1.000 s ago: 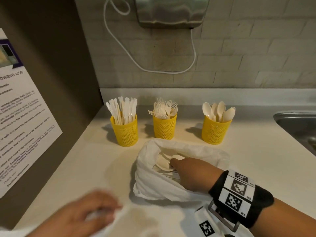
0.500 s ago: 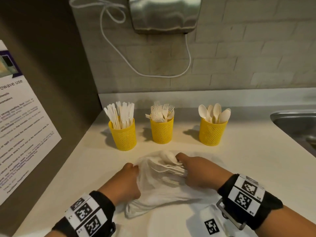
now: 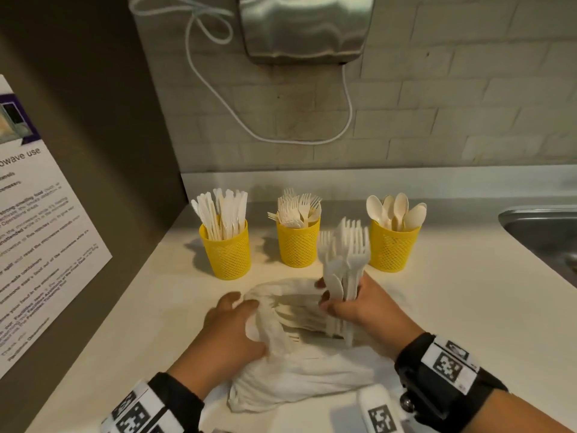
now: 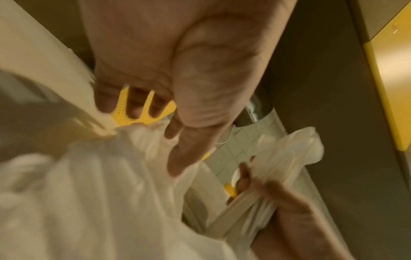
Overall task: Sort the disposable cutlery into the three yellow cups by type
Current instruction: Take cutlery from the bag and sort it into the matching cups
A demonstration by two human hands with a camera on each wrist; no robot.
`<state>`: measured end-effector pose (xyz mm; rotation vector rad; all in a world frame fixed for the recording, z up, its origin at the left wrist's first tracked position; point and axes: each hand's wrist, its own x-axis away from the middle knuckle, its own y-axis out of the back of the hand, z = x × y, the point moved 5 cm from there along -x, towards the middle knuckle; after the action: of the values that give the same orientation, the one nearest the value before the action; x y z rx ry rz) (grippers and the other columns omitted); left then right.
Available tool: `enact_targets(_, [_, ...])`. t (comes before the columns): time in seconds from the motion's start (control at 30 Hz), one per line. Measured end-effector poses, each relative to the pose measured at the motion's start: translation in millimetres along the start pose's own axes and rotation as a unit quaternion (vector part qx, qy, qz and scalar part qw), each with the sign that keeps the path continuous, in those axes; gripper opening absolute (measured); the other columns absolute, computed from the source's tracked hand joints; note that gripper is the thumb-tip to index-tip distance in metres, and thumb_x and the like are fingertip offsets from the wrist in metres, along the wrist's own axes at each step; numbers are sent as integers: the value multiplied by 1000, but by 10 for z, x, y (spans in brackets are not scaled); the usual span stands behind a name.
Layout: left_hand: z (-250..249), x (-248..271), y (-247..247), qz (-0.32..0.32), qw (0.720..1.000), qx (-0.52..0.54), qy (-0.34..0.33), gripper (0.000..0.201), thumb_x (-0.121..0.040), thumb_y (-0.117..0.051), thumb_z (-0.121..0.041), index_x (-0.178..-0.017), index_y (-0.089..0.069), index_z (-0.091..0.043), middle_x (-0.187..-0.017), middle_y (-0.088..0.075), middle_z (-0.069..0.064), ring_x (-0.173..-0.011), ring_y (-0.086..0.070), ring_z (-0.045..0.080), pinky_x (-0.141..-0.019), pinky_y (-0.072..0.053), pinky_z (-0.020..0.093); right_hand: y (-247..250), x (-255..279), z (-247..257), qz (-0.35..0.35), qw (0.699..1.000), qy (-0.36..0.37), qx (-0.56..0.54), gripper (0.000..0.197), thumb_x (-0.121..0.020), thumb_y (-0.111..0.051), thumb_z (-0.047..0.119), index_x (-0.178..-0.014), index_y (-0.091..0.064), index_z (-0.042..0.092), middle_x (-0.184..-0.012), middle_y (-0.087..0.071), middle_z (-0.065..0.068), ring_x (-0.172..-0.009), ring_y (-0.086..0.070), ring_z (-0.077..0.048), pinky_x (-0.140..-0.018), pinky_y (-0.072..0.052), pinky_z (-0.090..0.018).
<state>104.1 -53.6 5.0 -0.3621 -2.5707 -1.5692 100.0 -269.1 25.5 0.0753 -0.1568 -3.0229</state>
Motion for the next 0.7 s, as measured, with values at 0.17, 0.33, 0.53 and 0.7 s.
enact_targets(0.17, [-390, 110, 304, -112, 971, 185, -102, 34, -82, -67, -24, -114, -55, -33, -106, -50, -16, -89, -54, -2, -75, -43, 18, -58, -4, -95, 8, 999, -20, 29, 42, -73, -70, 2, -99, -53, 30, -79, -63, 6, -77, -60, -10, -69, -50, -22])
enact_targets(0.33, [-932, -18, 222, -47, 931, 333, -139, 42, -75, -75, -32, -107, -48, -39, -96, -56, -11, -69, -54, 5, -66, -44, 25, -106, -117, 140, -4, 999, 33, -17, 57, -68, -64, -5, -115, -52, 26, -84, -61, -11, -70, -58, -15, -64, -51, -34])
enact_targets(0.53, [-1221, -304, 534, -101, 864, 464, -165, 35, -77, -74, -27, -105, -54, -35, -93, -54, -6, -75, -53, 14, -60, -41, 28, 13, -157, 247, -43, 997, 26, 55, 45, -75, -61, -3, -105, -49, 28, -73, -53, -1, -54, -51, -13, -54, -47, -33])
enact_targets(0.7, [-1320, -428, 611, -85, 880, 422, -201, 37, -74, -77, -15, -100, -59, -34, -102, -56, -6, -85, -55, 19, -78, -47, 34, 136, -130, 192, -74, 982, -5, 171, 47, -71, -62, 6, -114, -46, 19, -81, -54, -1, -68, -54, -18, -62, -49, -36])
